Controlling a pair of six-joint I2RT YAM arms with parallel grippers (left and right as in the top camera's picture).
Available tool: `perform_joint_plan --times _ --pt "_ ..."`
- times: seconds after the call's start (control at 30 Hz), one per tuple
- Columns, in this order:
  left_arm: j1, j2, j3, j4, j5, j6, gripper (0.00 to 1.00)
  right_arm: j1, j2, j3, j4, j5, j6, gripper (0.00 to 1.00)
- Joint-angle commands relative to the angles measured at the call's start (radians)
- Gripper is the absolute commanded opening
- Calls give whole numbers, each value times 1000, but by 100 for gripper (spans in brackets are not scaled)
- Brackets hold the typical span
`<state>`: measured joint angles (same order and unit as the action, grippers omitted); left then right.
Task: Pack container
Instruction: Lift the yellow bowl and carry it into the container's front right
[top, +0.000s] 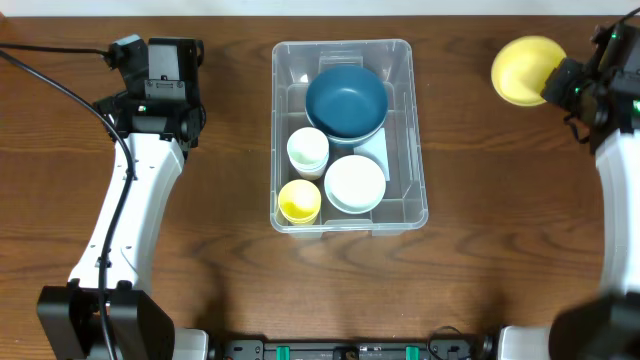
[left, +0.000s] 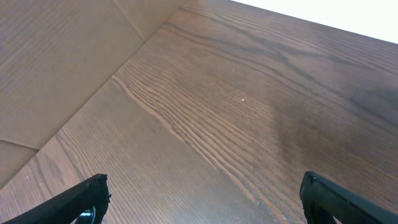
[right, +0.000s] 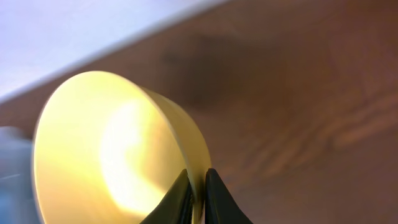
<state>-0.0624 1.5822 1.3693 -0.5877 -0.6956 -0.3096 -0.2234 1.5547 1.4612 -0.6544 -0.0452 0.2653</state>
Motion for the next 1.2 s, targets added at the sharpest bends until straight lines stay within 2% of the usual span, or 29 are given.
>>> perform_joint_plan --times 0.0,0.2,0.33,0.5,1.0,1.1,1.17 --pt "3 -15 3 -3 -23 6 98 95 -123 11 -24 -40 -19 9" --pt "3 -15 3 -2 -23 6 98 325 -222 11 -85 -37 -19 8" --pt "3 -15 3 -3 -23 6 98 479 -212 11 -137 -29 -19 9" --pt "3 -15 3 -3 -23 6 98 601 -160 11 -213 40 -19 9" --pt "3 -15 3 -3 -23 6 98 719 106 11 -304 40 -19 10" --pt "3 -15 3 -3 -23 6 98 728 138 11 -304 37 -19 15" --pt "3 -15 3 -3 -23 6 98 734 150 11 -304 36 -19 22"
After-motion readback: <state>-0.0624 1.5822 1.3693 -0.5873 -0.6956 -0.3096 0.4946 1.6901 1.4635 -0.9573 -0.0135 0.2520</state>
